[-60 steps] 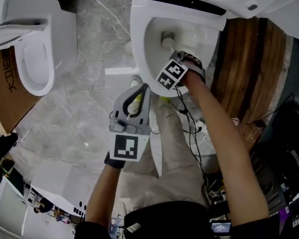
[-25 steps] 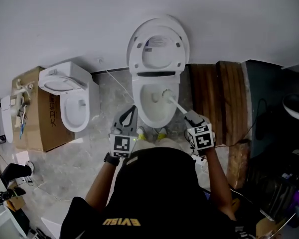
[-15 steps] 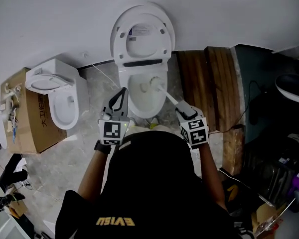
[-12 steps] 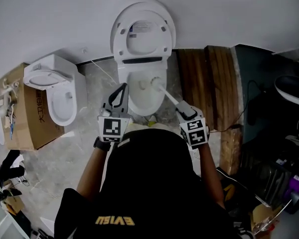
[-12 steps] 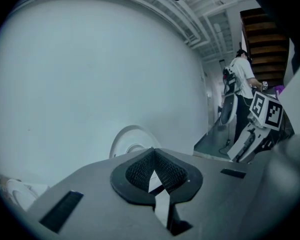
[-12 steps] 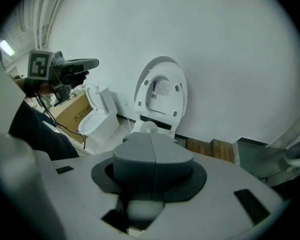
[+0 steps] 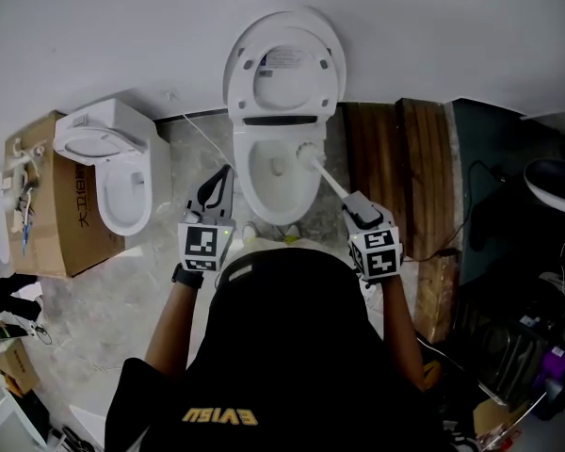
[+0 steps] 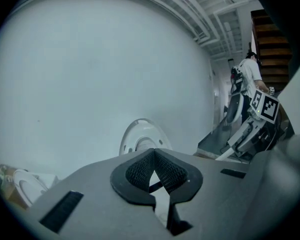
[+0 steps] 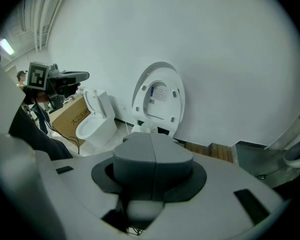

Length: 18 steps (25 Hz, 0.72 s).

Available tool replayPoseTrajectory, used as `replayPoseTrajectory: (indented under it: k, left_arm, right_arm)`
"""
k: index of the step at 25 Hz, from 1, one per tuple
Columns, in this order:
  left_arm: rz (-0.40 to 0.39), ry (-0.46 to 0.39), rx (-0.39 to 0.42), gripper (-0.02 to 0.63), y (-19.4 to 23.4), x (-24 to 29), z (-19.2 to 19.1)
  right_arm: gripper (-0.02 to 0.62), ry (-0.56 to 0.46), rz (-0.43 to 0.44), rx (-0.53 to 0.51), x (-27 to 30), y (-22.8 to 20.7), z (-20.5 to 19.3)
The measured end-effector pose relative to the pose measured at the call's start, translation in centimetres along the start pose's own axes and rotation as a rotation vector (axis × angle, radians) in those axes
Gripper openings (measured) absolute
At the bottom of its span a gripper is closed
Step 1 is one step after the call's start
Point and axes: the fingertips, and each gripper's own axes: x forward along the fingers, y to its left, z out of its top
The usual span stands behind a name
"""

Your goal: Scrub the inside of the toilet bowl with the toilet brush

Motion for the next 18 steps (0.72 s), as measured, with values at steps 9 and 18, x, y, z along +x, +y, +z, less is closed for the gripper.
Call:
replayPoseTrajectory:
  k: [9,18]
  left_arm:
    - [-0.015,0.004,-0.011,0.018,-0.22,-0.19,0.09]
    - [-0.031,0.011,-0.001,0.018,-0.18,-0.05,0.05]
  right_arm:
    - [0.163,0.008,0.011,-0.002,0.06,0.44,-0.11]
    - [0.163,0.015,0.003,0.003,-0.05,0.40,-0.31]
